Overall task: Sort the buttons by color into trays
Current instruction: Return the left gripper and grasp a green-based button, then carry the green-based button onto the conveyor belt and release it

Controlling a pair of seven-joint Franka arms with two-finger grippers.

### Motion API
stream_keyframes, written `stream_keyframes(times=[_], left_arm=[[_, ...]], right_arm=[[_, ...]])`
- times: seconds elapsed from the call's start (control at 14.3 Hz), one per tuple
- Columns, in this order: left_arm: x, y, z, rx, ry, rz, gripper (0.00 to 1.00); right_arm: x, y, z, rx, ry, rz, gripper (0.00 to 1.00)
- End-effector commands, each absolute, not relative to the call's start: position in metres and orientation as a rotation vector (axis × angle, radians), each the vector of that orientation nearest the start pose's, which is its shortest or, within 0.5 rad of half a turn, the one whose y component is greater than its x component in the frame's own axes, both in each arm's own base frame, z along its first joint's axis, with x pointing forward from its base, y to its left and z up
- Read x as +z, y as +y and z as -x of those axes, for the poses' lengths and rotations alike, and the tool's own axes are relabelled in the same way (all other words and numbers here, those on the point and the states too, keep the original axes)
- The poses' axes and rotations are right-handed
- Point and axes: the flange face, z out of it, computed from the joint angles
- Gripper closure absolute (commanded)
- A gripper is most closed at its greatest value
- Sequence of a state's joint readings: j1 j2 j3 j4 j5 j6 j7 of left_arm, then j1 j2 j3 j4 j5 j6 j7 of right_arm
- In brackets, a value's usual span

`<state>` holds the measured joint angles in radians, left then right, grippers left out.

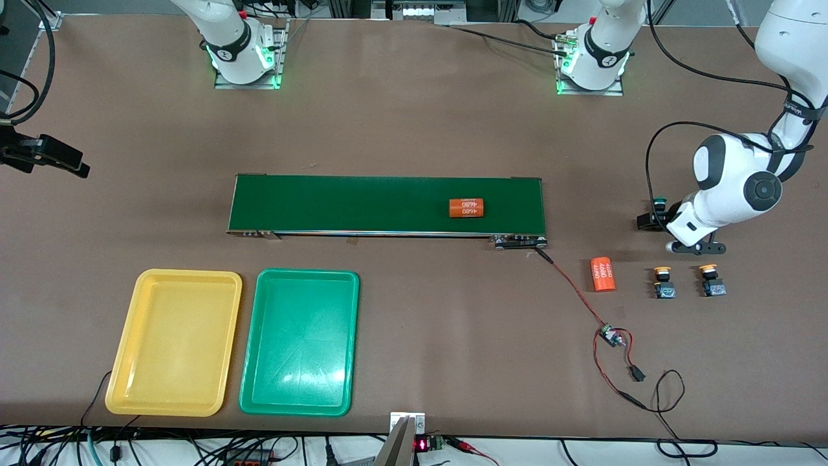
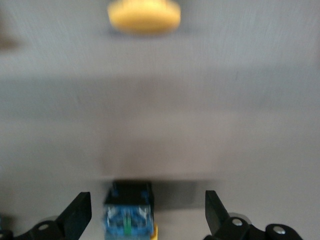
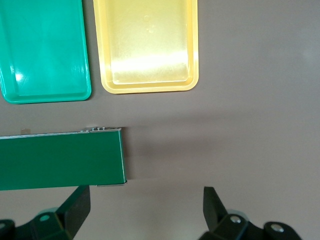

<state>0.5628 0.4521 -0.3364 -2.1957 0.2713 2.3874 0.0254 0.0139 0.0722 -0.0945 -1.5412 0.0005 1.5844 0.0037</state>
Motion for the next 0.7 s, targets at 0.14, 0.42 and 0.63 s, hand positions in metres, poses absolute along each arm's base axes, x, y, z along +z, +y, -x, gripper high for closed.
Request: stream_keyframes(times=[0.14,0.42,0.63], left_arm=[[0.183,0.118,-0.512,0.462,0.014,3.089,0.04],[0.183,0.123,-0.516,0.446,0.011,3.096,0.66],[0.166,0.125,-0.515,0.432,0.005,3.120,0.71]], right_arm=[[0.603,-0.047,-0.570,0.051,0.150,3.148,0.00],[0.604,-0.045,-0.570,0.049,0.142,3.148,0.00],[0.605,-0.047,-0.570,0.034,0.149,3.150,0.00]])
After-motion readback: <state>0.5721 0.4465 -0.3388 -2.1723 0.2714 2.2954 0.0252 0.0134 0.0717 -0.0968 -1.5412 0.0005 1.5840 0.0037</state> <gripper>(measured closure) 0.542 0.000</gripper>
